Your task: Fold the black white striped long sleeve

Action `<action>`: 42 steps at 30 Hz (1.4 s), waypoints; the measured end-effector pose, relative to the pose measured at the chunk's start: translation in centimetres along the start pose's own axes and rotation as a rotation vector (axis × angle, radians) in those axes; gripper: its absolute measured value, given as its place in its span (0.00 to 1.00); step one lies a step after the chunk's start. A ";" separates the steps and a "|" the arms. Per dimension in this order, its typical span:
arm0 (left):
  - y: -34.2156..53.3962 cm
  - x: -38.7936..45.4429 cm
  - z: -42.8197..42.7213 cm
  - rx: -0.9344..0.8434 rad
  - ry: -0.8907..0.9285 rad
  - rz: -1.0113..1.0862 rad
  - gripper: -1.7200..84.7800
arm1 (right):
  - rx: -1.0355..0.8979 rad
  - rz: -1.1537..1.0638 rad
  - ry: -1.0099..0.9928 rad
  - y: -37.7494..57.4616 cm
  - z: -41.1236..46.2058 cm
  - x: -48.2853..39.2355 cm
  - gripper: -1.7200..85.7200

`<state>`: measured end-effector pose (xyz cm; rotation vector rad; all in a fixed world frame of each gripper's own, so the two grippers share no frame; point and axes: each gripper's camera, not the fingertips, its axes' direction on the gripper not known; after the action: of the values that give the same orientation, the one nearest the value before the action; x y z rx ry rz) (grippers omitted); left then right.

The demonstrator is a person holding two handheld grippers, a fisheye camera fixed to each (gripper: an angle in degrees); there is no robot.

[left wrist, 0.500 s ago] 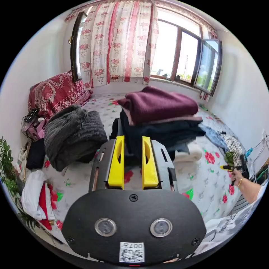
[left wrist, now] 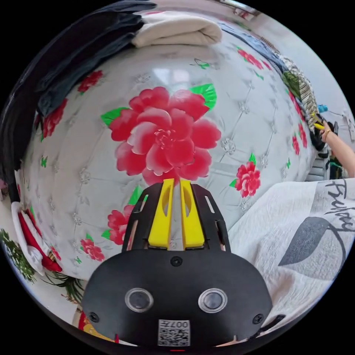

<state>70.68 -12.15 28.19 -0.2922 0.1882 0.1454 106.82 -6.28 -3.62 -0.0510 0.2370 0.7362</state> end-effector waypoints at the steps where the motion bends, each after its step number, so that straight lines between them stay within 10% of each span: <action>1: -0.5 0.6 -0.1 -0.010 -0.038 0.046 0.05 | -0.065 0.016 -0.011 -0.4 1.7 0.8 0.11; 9: -1.9 -0.6 -0.9 -0.026 -0.024 0.110 0.05 | -0.012 0.034 -0.155 3.6 1.2 0.2 0.02; 19: 2.0 -5.0 -3.2 0.113 0.207 0.015 0.03 | 0.064 -0.523 -0.481 22.4 -10.6 -14.4 0.02; 31: 16.5 -9.9 -11.4 0.426 0.259 0.118 0.10 | -0.674 -1.342 -1.141 61.7 -16.3 -38.9 0.02; 35: 22.6 -16.1 -12.1 0.459 0.214 -0.034 0.10 | -0.599 -1.615 -0.989 68.7 -18.7 -41.7 0.03; 42: 33.6 -28.4 -12.0 0.476 0.212 -0.358 0.09 | -0.508 -1.399 -0.792 67.9 -15.7 -39.2 0.06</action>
<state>35.42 12.89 13.62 0.1371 0.3687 -0.2852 30.16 16.20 -7.26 -0.3565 -0.7186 -0.6273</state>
